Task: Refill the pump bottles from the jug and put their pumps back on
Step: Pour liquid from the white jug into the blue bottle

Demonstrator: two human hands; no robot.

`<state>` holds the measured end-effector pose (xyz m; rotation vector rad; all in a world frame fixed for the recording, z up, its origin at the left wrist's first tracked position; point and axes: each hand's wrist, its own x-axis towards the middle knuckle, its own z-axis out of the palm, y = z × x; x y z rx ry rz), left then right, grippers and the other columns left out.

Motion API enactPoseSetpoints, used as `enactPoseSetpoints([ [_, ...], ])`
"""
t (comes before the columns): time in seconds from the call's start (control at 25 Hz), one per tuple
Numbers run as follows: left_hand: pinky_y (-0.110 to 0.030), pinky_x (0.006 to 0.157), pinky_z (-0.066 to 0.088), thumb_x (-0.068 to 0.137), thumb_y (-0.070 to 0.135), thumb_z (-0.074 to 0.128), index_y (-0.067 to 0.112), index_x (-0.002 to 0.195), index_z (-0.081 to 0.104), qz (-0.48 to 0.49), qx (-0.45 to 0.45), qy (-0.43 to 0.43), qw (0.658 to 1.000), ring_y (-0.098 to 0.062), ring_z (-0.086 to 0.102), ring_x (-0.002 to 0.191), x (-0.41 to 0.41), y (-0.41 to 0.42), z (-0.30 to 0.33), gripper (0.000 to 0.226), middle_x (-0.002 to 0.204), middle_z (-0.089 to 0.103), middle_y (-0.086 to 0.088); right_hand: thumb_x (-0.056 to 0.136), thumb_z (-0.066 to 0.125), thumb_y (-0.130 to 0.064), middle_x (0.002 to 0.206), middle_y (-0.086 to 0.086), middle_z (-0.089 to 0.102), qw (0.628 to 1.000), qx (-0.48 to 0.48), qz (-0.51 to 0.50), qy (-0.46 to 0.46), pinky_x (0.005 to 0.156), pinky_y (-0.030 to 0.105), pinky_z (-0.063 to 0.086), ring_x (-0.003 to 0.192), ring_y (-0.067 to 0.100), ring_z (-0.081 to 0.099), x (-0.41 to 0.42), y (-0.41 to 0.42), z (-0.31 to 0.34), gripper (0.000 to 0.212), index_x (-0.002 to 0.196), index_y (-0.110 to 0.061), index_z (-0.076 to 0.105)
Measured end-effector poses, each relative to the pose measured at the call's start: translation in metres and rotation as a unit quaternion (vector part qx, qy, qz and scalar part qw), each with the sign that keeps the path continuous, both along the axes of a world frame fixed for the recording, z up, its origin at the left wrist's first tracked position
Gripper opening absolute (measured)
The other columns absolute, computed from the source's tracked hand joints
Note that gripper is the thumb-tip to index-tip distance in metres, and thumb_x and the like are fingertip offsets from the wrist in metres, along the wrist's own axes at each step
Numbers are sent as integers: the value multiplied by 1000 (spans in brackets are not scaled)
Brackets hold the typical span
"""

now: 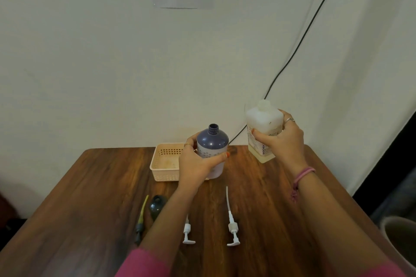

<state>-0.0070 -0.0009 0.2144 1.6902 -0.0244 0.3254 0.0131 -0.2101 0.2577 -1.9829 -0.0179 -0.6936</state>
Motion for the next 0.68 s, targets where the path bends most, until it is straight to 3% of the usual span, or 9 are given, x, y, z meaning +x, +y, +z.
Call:
enactPoseSetpoints([
  [0.24,-11,68,50,57,26,90,22,126,47,2,35,39,999,-7,56,104,3,6,-51,82,116,58,10,64,86,-29,109,-4,60,999,34,-26,35,63,11,48,95,11,59,-10,1,-47,71,126,-19,51],
  [0.36,-15,80,49,57,24,91,26,125,45,-3,45,67,997,-7,52,109,0,7,-75,82,117,55,14,63,86,-23,105,-9,57,995,73,-39,61,68,18,52,98,11,59,-16,3,-78,70,124,-20,50],
  [0.44,-27,91,51,56,23,91,25,126,46,-1,53,93,994,-10,53,114,0,7,-92,83,121,56,11,63,85,-21,106,-9,57,993,84,-43,77,72,25,56,101,12,59,-20,4,-99,71,125,-21,49],
  [0.56,-37,96,50,57,22,90,19,130,46,7,70,137,988,-16,54,118,0,7,-116,85,127,57,4,65,85,-20,113,-5,55,990,91,-49,98,67,13,52,105,12,57,-27,8,-128,75,129,-18,47],
  [0.68,-34,94,50,55,21,91,20,132,43,3,66,158,985,-14,53,116,-1,7,-138,91,125,56,6,64,85,-19,114,-4,55,986,95,-58,124,62,7,51,105,13,57,-30,12,-151,76,130,-16,47],
])
